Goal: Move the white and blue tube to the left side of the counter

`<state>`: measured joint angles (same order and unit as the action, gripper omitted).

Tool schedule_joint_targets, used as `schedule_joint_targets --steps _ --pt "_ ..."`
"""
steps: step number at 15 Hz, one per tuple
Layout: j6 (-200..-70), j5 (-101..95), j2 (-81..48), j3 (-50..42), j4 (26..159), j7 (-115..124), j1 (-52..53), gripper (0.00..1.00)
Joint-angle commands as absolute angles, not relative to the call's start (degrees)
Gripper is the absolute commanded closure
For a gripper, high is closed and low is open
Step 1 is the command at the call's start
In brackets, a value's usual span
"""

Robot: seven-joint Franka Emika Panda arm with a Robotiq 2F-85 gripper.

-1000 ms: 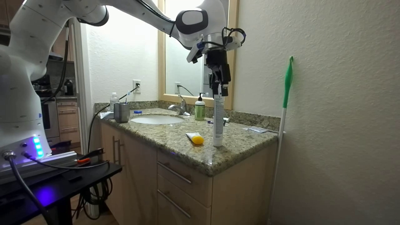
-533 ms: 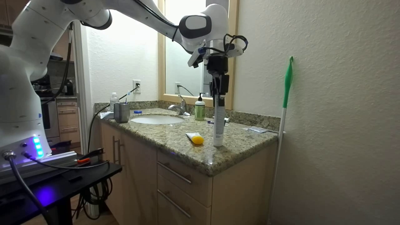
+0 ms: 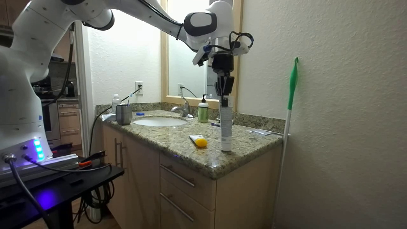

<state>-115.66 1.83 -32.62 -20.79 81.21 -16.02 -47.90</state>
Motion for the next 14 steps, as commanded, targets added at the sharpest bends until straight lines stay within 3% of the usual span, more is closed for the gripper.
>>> schedule_joint_targets --steps 1,4,7,10,11,12,14 --pt "-107.33 3.93 -32.29 -17.55 76.54 -15.50 -49.91 0.98" --pt "-102.88 5.35 -24.02 -15.44 79.54 -17.76 -48.13 0.97" --pt "-107.68 4.64 -15.69 -14.43 85.26 -21.17 -44.64 0.97" --pt "-101.71 1.05 -8.02 -13.19 88.16 -20.85 -40.45 0.97" --pt "-102.84 3.55 -14.33 -15.67 81.96 -19.98 -40.98 0.97" --pt "-102.18 3.35 -12.61 -15.87 82.64 -19.54 -39.68 0.89" --pt "-102.22 3.36 -12.35 -16.27 82.62 -19.25 -39.01 0.89"
